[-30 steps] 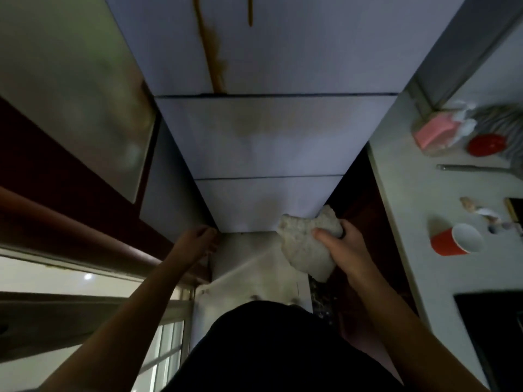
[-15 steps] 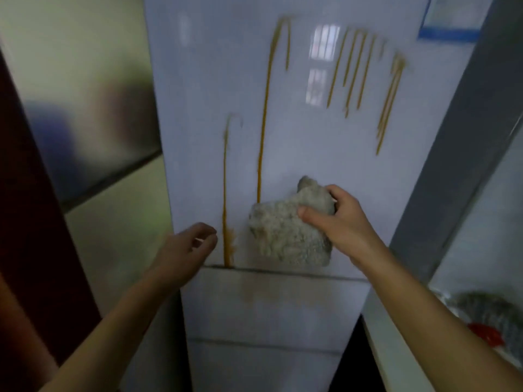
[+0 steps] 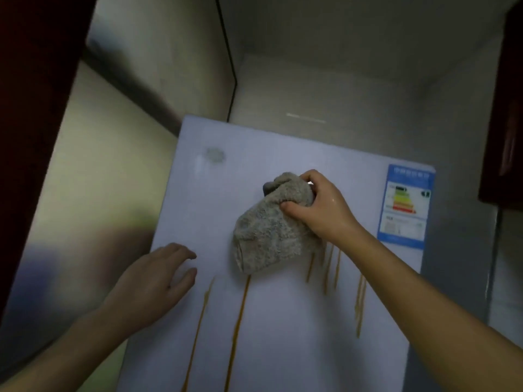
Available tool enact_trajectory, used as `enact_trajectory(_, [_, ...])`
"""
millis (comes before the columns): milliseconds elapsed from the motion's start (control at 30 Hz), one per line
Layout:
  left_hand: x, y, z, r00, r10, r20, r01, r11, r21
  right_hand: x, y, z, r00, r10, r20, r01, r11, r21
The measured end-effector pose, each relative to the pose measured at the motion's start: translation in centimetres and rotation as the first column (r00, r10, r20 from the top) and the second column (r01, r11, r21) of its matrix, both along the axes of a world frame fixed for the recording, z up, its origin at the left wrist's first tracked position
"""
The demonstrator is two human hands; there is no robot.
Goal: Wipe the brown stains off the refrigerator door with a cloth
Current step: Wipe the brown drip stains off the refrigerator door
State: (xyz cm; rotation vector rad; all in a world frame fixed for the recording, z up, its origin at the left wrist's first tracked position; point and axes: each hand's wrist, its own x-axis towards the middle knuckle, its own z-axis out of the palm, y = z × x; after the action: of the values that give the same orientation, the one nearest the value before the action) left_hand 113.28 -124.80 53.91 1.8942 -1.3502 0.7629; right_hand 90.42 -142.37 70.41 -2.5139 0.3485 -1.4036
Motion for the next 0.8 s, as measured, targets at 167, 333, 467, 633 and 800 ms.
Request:
enact_trajectory(167, [1.6,-1.7,4.5,0.994,0.041,0.103,-0.027,0.991,-0.133,2.2,-2.7,2.4,0.992,-0.121,-0.030,0.113,0.975,-0.190])
enact_trajectory(333, [2.9,-3.4,6.3,0.962,0.124,0.244,-0.107,0.991,-0.082,3.5,-3.8,1.7,0.981,-0.150,0.120,0.187,0.895,-0.405])
enact_trajectory(467, [2.9,-3.7,7.0,0.942,0.149,0.302,-0.127,0.988,-0.091,3.8,-4.1,0.9,0.956,-0.126,0.265,0.265,0.759,-0.594])
enact_trajectory(633, [3.3,-4.0,6.8,0.936,0.139,0.324,-0.124,0.990,-0.065,4.5,-5.3,-0.3,0.946,-0.108,0.307,0.301,0.650,-0.698])
enact_trajectory(800, [4.0,-4.3,5.6,0.920,0.150,0.363,-0.141,0.989,-0.049,5.6,-5.7,-3.2,0.931,-0.102,0.351,0.324,0.677,-0.661])
